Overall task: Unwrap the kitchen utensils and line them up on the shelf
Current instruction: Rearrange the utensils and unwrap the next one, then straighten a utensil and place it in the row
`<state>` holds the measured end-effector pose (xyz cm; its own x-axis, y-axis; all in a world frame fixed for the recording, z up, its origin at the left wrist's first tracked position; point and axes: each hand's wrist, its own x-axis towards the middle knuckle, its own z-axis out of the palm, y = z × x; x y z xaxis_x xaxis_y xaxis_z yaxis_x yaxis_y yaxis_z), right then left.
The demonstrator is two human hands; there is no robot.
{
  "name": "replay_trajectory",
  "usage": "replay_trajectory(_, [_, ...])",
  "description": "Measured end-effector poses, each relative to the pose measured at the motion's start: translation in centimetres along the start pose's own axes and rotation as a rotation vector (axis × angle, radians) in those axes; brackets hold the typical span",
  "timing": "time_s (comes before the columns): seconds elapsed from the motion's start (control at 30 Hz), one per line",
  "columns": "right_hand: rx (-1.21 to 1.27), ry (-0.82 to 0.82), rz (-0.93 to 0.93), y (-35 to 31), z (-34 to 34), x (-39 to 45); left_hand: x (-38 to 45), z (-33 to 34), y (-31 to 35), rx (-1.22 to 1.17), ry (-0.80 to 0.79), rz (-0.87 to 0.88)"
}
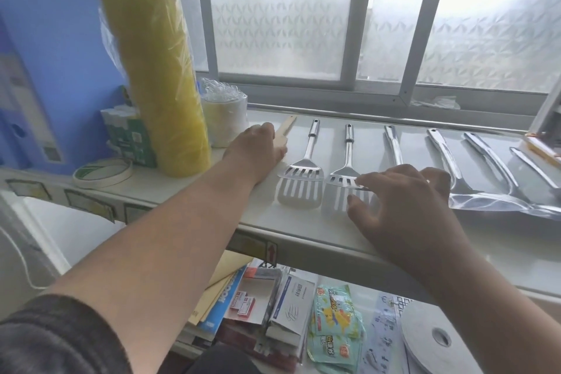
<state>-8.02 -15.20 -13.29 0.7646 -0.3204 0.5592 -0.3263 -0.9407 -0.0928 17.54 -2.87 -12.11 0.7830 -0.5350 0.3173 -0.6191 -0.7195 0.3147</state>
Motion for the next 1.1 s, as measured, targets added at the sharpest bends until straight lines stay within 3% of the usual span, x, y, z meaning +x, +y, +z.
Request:
replay_trajectory(0.2, [0.001, 0.006, 0.013, 0.0, 0.0, 0.0, -0.4, -0.7, -1.3, -0.210, 0.283, -0.113])
replay_trajectory(0.43, [0.017, 0.013, 0.020, 0.0, 0.0, 0.0, -1.2, -1.3, -1.7, -0.164, 0.096, -0.212])
replay_trajectory(0.63, [0.014, 0.023, 0.023, 0.1, 0.0, -0.1, -1.6, -1.0, -1.1, -0.136, -0.132, -0.071])
replay_trajectory(1.1, [0.005, 0.012, 0.022, 0.1, 0.0, -0.1, -1.2, -0.7, -1.7, -0.090, 0.004, -0.058])
